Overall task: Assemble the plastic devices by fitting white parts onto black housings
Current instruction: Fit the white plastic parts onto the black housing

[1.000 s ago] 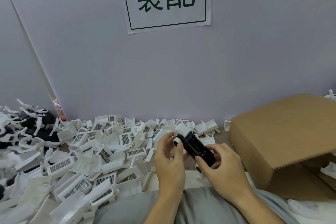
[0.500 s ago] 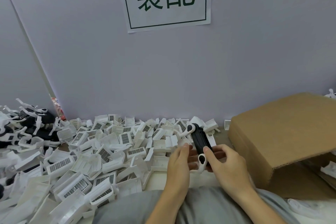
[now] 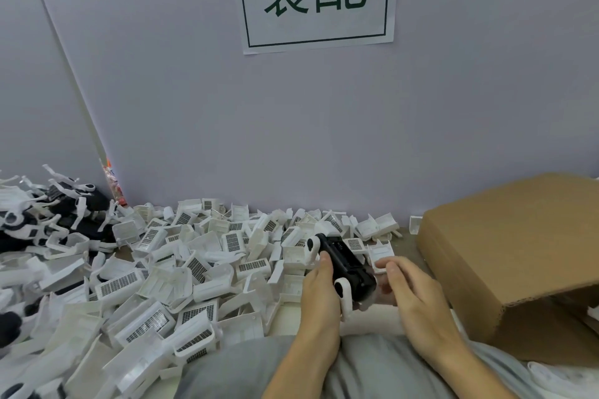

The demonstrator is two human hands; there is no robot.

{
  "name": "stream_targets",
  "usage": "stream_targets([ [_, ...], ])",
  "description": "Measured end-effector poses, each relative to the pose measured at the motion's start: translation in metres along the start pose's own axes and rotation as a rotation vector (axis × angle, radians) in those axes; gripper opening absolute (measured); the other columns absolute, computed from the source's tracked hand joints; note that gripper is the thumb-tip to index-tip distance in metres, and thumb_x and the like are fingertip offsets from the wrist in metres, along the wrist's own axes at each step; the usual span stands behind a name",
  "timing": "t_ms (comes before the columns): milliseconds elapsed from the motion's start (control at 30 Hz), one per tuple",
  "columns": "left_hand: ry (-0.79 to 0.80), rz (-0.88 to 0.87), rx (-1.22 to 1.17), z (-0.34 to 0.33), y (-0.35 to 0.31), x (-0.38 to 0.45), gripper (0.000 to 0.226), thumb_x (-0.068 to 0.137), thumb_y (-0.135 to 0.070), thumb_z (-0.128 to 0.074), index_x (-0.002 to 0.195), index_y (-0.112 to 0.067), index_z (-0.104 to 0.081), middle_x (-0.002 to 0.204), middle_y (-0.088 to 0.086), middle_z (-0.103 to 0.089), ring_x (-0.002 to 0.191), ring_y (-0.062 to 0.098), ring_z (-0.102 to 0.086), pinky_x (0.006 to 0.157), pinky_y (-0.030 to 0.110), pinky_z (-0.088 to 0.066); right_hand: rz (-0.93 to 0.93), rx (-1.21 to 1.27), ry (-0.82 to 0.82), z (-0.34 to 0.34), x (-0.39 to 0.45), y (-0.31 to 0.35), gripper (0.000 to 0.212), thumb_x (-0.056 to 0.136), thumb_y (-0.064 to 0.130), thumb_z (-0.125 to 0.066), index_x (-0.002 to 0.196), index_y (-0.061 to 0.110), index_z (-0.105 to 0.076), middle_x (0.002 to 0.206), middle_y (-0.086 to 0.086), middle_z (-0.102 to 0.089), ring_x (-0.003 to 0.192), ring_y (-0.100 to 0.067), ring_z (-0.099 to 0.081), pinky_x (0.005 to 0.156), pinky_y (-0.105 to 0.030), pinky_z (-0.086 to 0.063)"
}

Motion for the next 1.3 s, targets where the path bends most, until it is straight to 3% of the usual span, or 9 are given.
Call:
stream_targets([
  [133, -0.022, -0.002, -0.033, 0.002, 0.001, 0.002, 0.044, 0.106, -0.043, -0.041, 0.095, -0.012, -0.07, 0.063, 0.007, -0.071, 0.06, 0.022, -0.064, 0.072, 0.038, -0.05, -0.113, -0.093, -0.108, 0.01, 0.005, -0.016, 0.018, 0.1, 0.013, -0.053, 0.105, 0.023, -0.067, 0.097, 0.012, -0.068, 0.095, -0.002, -0.061, 0.073, -0.011, -0.04],
  [233, -0.011, -0.002, -0.039, 0.0, 0.002, 0.004, 0.043, 0.107, -0.04, -0.041, 0.1, -0.011, -0.071, 0.085, 0.01, -0.078, 0.078, 0.024, -0.072, 0.077, 0.039, -0.056, -0.151, -0.171, -0.148, 0.013, 0.008, -0.019, 0.019, 0.098, 0.01, -0.055, 0.112, 0.016, -0.066, 0.1, 0.005, -0.067, 0.091, -0.002, -0.059, 0.075, -0.022, -0.041],
  [400, -0.005, -0.015, -0.047, -0.003, -0.001, 0.002, 0.041, 0.107, -0.036, -0.042, 0.121, -0.006, -0.066, 0.113, 0.018, -0.072, 0.109, 0.036, -0.067, 0.095, 0.048, -0.05, -0.217, -0.331, -0.187, 0.014, 0.023, -0.022, 0.023, 0.091, 0.013, -0.065, 0.113, 0.007, -0.065, 0.091, -0.006, -0.066, 0.089, -0.025, -0.061, 0.081, -0.034, -0.043],
  [533, 0.028, -0.036, -0.064, -0.007, -0.004, -0.002, 0.039, 0.107, -0.035, -0.043, 0.118, -0.007, -0.067, 0.115, 0.021, -0.071, 0.108, 0.035, -0.067, 0.093, 0.046, -0.05, -0.332, -0.515, -0.112, 0.011, 0.048, -0.035, 0.045, 0.093, 0.03, -0.064, 0.126, 0.0, -0.059, 0.115, -0.018, -0.065, 0.115, -0.035, -0.056, 0.093, -0.037, -0.042],
  [667, 0.082, -0.034, -0.029, -0.011, -0.003, -0.001, 0.038, 0.107, -0.033, -0.045, 0.087, -0.01, -0.068, 0.094, 0.015, -0.072, 0.087, 0.025, -0.065, 0.077, 0.036, -0.051, -0.381, -0.643, -0.109, 0.008, 0.067, -0.038, 0.038, 0.092, 0.04, -0.058, 0.077, 0.006, -0.06, 0.089, -0.017, -0.065, 0.089, -0.036, -0.058, 0.074, -0.04, -0.047],
  [767, 0.09, -0.04, -0.002, -0.013, -0.005, -0.005, 0.036, 0.106, -0.034, -0.048, 0.081, -0.013, -0.064, 0.097, 0.022, -0.068, 0.087, 0.026, -0.062, 0.084, 0.049, -0.051, -0.361, -0.707, -0.107, 0.002, 0.074, -0.044, 0.045, 0.092, 0.034, -0.059, 0.057, 0.011, -0.042, 0.064, -0.011, -0.051, 0.064, -0.03, -0.048, 0.054, -0.033, -0.037],
  [900, 0.084, -0.026, -0.027, -0.014, -0.003, -0.006, 0.034, 0.104, -0.036, -0.049, 0.085, -0.017, -0.069, 0.115, 0.025, -0.067, 0.11, 0.041, -0.064, 0.1, 0.057, -0.049, -0.382, -0.681, -0.113, -0.002, 0.071, -0.054, 0.04, 0.088, 0.012, -0.06, 0.052, 0.012, -0.042, 0.054, -0.009, -0.046, 0.054, -0.027, -0.041, 0.047, -0.028, -0.026],
  [1133, 0.092, -0.052, 0.008, -0.013, -0.005, -0.006, 0.031, 0.105, -0.035, -0.047, 0.082, -0.018, -0.061, 0.099, 0.019, -0.067, 0.09, 0.032, -0.063, 0.099, 0.059, -0.046, -0.297, -0.56, -0.255, 0.011, 0.055, -0.039, 0.011, 0.087, 0.014, -0.056, 0.077, 0.017, -0.058, 0.072, -0.001, -0.059, 0.071, -0.026, -0.051, 0.059, -0.033, -0.035],
  [1300, 0.069, -0.08, 0.006, -0.01, -0.008, -0.004, 0.037, 0.105, -0.032, -0.05, 0.074, -0.023, -0.068, 0.097, 0.011, -0.073, 0.095, 0.03, -0.067, 0.097, 0.051, -0.049, -0.38, -0.043, -0.248, 0.011, 0.039, -0.033, 0.005, 0.088, 0.009, -0.059, 0.091, 0.012, -0.063, 0.075, -0.006, -0.067, 0.051, -0.018, -0.066, 0.049, -0.032, -0.052],
])
Point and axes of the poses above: each hand's wrist, its own x-axis towards the middle knuckle, its own z-axis out of the back of the hand, y = z × x, the point moved 8 cm from there along x, towards the middle knuckle
